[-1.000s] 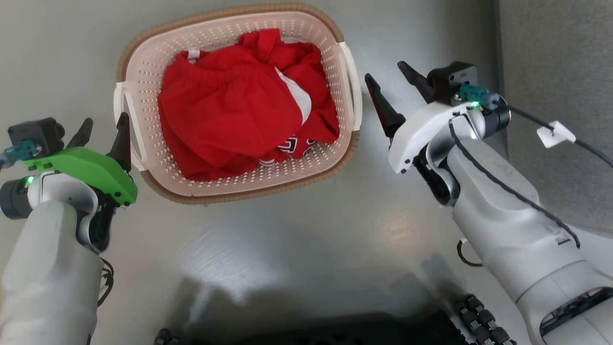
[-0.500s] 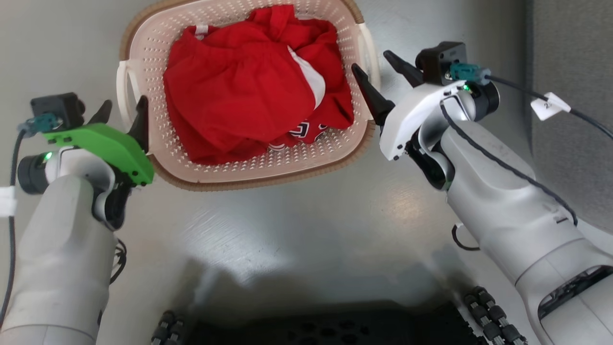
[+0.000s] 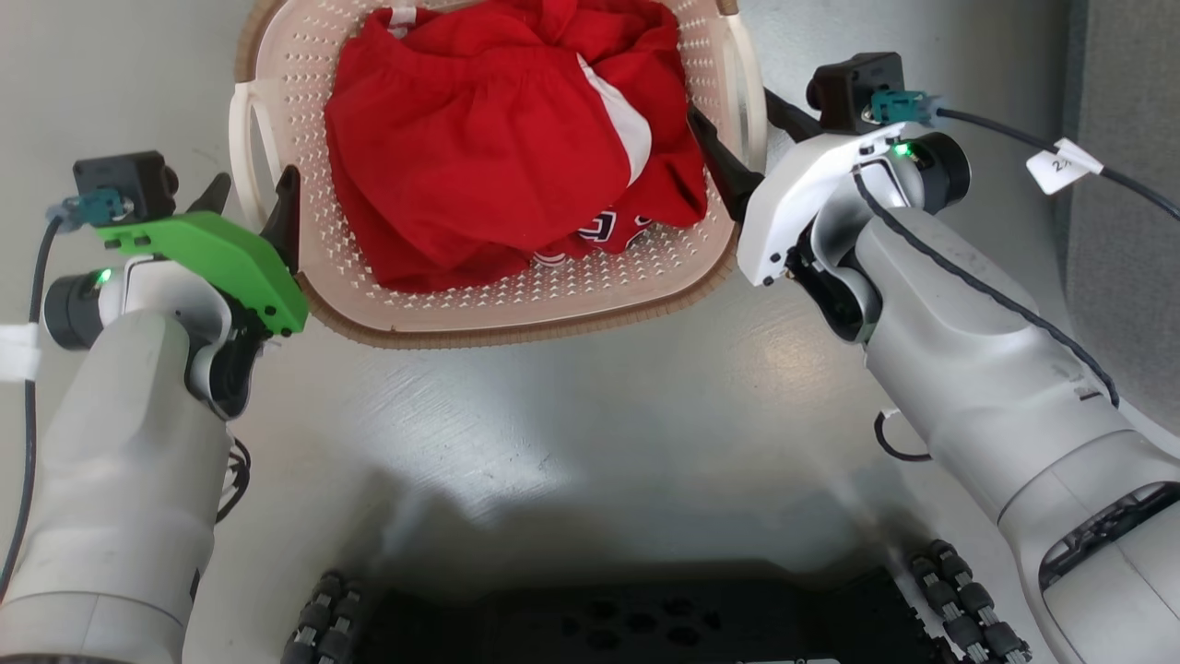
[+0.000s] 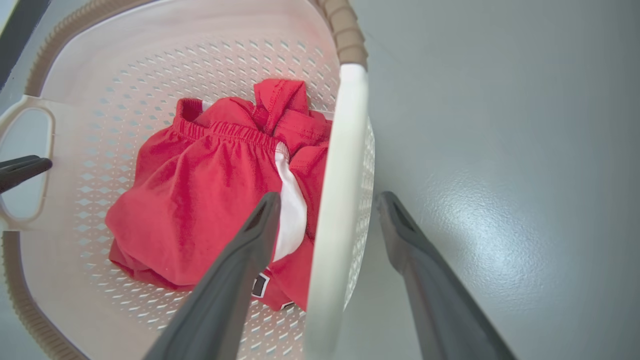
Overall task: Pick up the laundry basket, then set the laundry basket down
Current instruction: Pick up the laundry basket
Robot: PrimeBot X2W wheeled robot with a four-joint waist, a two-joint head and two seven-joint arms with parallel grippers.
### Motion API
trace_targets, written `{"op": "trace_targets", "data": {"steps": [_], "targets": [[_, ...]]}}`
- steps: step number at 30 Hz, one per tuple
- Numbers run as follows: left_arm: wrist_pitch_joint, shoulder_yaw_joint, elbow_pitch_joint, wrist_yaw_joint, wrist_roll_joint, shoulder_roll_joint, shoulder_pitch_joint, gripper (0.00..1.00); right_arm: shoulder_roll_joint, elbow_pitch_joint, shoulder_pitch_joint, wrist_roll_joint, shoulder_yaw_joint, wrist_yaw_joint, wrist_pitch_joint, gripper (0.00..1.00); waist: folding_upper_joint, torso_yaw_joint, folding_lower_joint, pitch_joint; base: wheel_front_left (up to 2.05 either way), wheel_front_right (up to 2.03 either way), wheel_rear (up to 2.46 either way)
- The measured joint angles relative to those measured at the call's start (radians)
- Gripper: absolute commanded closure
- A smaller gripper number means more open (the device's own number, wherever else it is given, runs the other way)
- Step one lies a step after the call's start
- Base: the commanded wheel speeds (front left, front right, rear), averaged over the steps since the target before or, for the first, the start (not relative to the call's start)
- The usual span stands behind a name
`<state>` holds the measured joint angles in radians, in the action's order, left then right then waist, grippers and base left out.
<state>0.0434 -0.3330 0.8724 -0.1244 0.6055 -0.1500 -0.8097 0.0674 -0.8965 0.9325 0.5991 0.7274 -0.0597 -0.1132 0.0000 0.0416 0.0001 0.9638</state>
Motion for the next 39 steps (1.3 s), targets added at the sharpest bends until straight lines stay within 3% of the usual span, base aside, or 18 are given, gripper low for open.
{"op": "trace_targets", "data": {"steps": [14,16,17,18,20,21,28,39], "targets": [[0.003,-0.062,0.036,0.000,0.043,0.001,-0.037,0.00,0.001,-0.039,0.035,0.062,0.045,0.009,0.008,0.00,0.0000,0.013,0.0000,0.020,0.00,0.00,0.00],[0.003,-0.070,0.049,0.000,0.054,0.000,-0.043,0.29,0.001,-0.045,0.045,0.072,0.056,0.009,0.008,0.00,0.0000,0.015,0.0000,0.021,0.00,0.00,0.00],[0.005,-0.073,0.053,0.000,0.059,0.000,-0.045,0.85,0.001,-0.046,0.048,0.076,0.059,0.009,0.008,0.31,0.0000,0.015,0.0000,0.021,0.00,0.00,0.00],[0.012,-0.077,0.055,0.000,0.062,0.000,-0.046,1.00,0.001,-0.048,0.050,0.081,0.061,0.011,0.008,0.55,0.0000,0.016,0.0000,0.022,0.00,0.00,0.00],[0.013,-0.086,0.058,0.000,0.064,0.000,-0.049,1.00,0.001,-0.052,0.052,0.090,0.065,0.018,0.008,0.89,0.0000,0.016,0.0000,0.022,0.00,0.00,0.00],[0.016,-0.091,0.058,-0.001,0.065,0.000,-0.051,1.00,0.001,-0.054,0.053,0.091,0.067,0.019,0.008,1.00,0.0000,0.017,0.0000,0.022,0.00,0.00,0.00],[0.034,-0.117,0.065,-0.008,0.084,0.002,-0.061,1.00,-0.004,-0.069,0.064,0.131,0.084,0.044,0.008,1.00,0.0000,0.018,-0.0001,0.018,0.00,0.00,0.00],[0.052,-0.160,0.091,-0.008,0.123,0.008,-0.062,1.00,-0.002,-0.092,0.063,0.165,0.122,0.044,-0.016,1.00,0.0000,0.016,-0.0001,-0.022,0.00,0.00,0.00]]}}
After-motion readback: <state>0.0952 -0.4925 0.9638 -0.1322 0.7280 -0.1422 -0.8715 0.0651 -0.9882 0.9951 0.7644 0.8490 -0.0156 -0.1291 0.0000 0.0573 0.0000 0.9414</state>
